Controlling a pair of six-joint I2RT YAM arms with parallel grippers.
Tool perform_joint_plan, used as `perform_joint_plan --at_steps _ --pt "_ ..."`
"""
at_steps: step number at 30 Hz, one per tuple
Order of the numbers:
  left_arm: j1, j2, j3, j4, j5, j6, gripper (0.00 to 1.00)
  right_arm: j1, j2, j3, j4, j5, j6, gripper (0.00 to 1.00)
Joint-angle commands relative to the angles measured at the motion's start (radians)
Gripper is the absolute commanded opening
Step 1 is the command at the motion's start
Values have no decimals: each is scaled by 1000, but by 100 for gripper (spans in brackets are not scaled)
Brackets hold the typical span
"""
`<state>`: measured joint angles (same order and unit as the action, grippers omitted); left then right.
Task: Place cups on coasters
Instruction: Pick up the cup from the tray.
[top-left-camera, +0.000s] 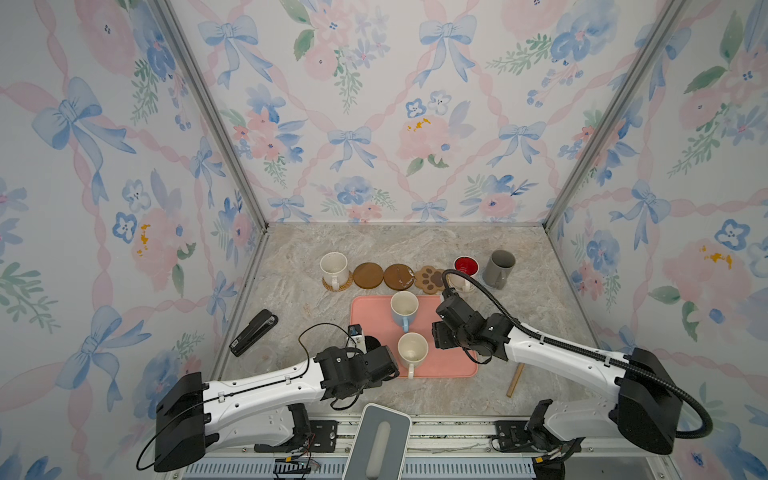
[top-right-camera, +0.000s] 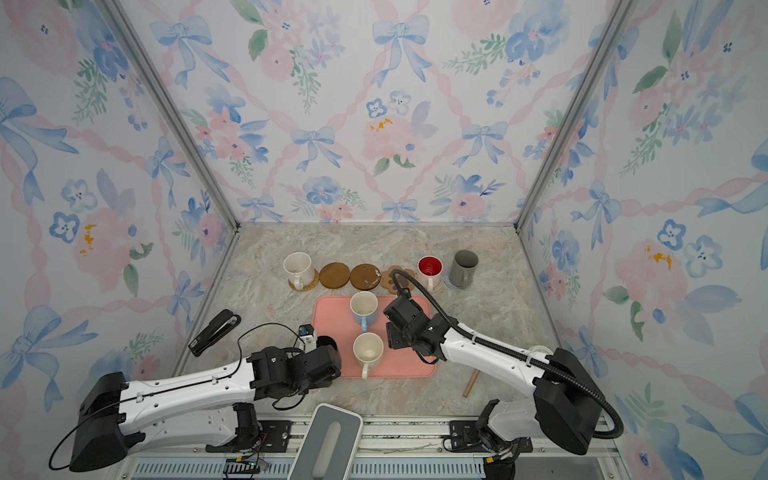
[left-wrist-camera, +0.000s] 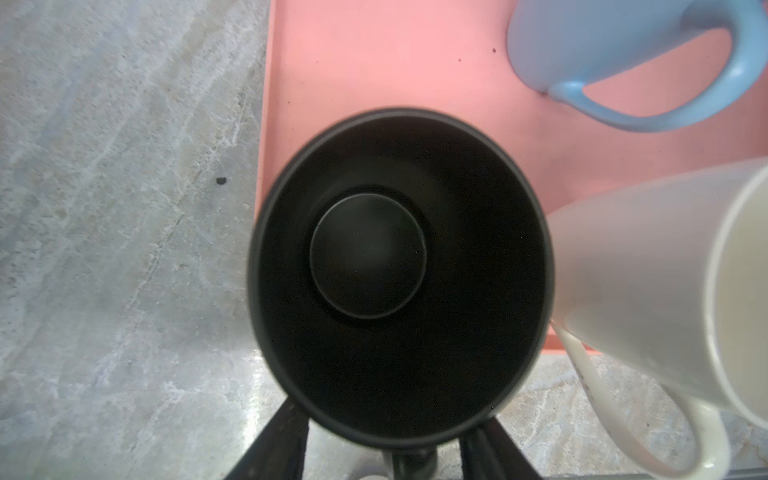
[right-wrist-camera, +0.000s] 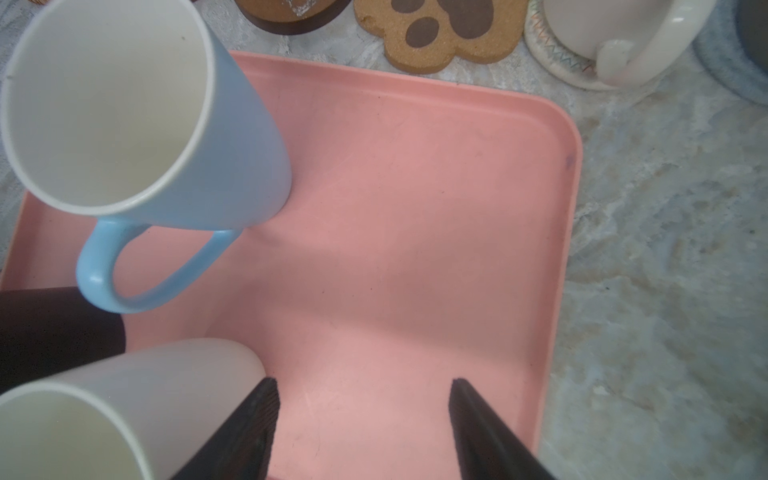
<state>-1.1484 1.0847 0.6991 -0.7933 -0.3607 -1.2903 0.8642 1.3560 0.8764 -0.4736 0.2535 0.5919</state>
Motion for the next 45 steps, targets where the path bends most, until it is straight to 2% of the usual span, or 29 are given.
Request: perform_joint_plan --at_steps 1,9,16,28,31,36,40,45 --pt "22 3 -24 11 6 39 51 -11 15 -11 7 -11 0 68" --pt "42 36 -35 30 19 61 45 -16 31 -14 18 -23 0 68" --pt "61 68 -30 32 7 77 34 -22 31 -22 22 -25 1 68" --pt "99 111 -30 62 21 123 30 -33 31 -33 27 -31 3 68" --pt "103 116 -30 67 20 123 26 -35 31 -34 29 -33 3 68" --pt "109 116 -36 76 21 125 14 -37 31 -38 30 -34 4 68" --pt "113 116 -36 76 17 129 0 -39 31 -39 30 -35 4 68" --pt "114 99 -15 74 -4 148 0 -40 27 -40 28 -37 5 68"
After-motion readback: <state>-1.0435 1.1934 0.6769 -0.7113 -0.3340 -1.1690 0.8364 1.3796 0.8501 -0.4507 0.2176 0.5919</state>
